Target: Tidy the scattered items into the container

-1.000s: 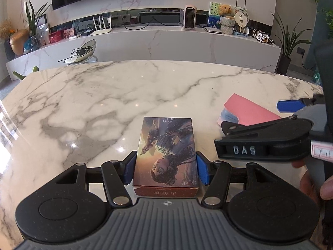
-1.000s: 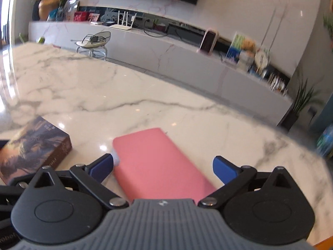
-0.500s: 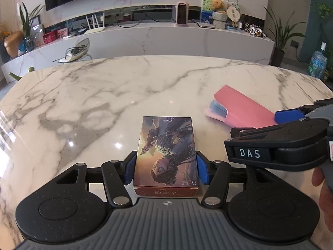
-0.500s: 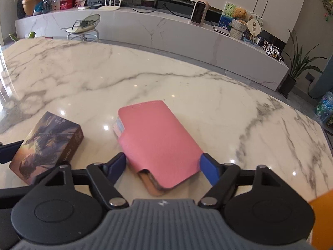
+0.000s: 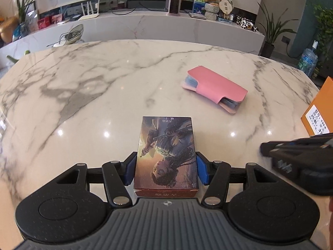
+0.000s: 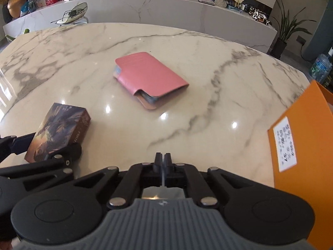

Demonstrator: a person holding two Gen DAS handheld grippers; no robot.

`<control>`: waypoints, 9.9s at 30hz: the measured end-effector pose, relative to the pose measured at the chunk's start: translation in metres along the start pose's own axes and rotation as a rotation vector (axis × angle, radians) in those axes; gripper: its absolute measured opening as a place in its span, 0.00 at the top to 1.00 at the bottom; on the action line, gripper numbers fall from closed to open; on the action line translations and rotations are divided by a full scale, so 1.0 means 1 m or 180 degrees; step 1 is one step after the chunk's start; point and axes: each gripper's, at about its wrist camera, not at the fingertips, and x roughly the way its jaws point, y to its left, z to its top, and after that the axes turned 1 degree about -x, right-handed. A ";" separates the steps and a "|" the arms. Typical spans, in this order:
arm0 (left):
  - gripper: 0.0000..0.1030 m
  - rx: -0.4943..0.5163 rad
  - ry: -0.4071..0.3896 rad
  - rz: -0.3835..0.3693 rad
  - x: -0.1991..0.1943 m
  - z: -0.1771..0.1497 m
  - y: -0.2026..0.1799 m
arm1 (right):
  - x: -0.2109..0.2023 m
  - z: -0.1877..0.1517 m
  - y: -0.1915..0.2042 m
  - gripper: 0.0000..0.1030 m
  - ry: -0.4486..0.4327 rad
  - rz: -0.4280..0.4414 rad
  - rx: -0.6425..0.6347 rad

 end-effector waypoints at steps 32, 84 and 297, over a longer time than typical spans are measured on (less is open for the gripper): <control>0.35 0.0030 -0.0204 0.0088 0.044 0.042 0.017 | 0.100 0.088 -0.001 0.00 -0.0539 0.0522 -0.0236; 0.36 0.0454 -0.0366 -0.0166 -0.102 -0.045 -0.053 | -0.084 -0.087 -0.060 0.64 -0.0284 0.0125 0.0705; 0.08 0.0557 -0.0652 -0.0615 -0.201 -0.024 -0.166 | -0.265 -0.146 -0.154 0.09 -0.0742 -0.0878 0.2109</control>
